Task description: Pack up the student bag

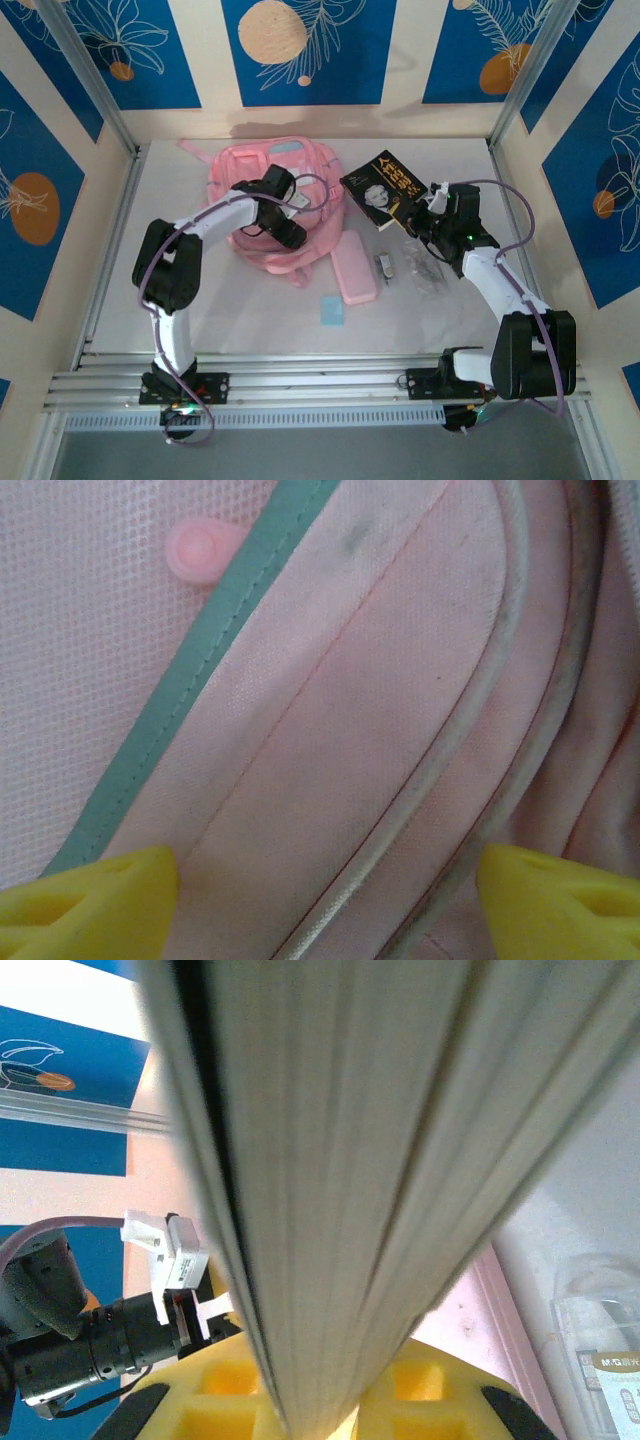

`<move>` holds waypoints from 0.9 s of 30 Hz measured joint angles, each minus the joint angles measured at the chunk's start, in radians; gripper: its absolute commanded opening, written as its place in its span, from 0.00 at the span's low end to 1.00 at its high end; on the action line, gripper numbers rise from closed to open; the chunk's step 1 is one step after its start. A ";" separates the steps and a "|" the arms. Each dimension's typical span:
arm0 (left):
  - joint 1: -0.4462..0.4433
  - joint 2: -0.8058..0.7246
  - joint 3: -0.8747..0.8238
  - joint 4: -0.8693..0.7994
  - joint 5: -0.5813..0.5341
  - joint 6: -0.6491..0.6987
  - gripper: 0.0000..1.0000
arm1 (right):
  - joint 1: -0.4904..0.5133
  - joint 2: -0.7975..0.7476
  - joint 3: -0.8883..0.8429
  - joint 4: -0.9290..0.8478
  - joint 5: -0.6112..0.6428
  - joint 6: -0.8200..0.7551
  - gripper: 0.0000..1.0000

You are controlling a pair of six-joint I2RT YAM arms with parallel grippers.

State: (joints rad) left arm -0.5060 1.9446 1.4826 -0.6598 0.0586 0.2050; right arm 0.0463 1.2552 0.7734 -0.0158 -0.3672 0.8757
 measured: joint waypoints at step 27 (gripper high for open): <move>0.023 0.021 0.089 0.041 0.092 -0.163 0.00 | -0.015 -0.055 0.000 -0.059 0.019 -0.006 0.05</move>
State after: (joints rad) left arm -0.4835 1.9656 1.5719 -0.6186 0.1501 0.0418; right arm 0.0311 1.1999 0.7734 -0.0746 -0.3485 0.8696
